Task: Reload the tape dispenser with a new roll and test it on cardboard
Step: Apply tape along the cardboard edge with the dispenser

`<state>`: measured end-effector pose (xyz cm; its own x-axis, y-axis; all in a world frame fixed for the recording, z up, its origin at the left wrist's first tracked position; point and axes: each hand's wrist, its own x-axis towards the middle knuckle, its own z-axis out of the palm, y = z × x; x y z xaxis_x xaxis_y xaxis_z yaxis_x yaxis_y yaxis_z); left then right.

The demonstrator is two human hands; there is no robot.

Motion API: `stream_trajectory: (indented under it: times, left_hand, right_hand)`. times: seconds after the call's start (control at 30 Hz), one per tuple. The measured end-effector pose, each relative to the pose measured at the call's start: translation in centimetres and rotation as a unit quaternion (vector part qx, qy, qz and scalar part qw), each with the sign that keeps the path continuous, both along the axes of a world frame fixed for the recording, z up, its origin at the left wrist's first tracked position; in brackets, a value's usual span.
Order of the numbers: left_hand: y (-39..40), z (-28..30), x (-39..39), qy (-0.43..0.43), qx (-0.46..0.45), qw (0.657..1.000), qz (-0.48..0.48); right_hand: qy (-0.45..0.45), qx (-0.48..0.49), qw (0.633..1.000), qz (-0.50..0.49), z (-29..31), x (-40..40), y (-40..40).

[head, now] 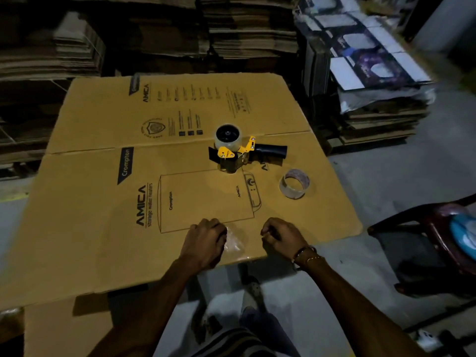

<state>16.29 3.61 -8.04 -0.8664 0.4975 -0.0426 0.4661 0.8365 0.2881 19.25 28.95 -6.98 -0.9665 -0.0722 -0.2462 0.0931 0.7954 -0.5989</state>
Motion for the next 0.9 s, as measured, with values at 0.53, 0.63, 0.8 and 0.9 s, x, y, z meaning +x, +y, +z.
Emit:
stream_trajectory:
  times: [0.53,0.63,0.8,0.9]
  left_hand:
    - [7.6,5.4,-15.8,0.107,-0.04,0.99,0.083]
    - [8.4,4.6,-17.8,0.097,-0.107,0.988,0.061]
    - [8.8,3.1,-19.1,0.109,-0.157,0.98,0.059]
    - [8.4,2.7,-19.5,0.137,-0.185,0.972,0.054]
  right_hand:
    - [0.096,0.188,0.976,-0.048,0.2,-9.6,9.6]
    - [0.099,0.196,0.975,-0.019,0.0,-10.7,10.2]
    - [0.103,0.18,0.978,0.008,0.1,-12.8,10.7]
    - [0.111,0.17,0.979,0.024,0.2,-13.7,10.8]
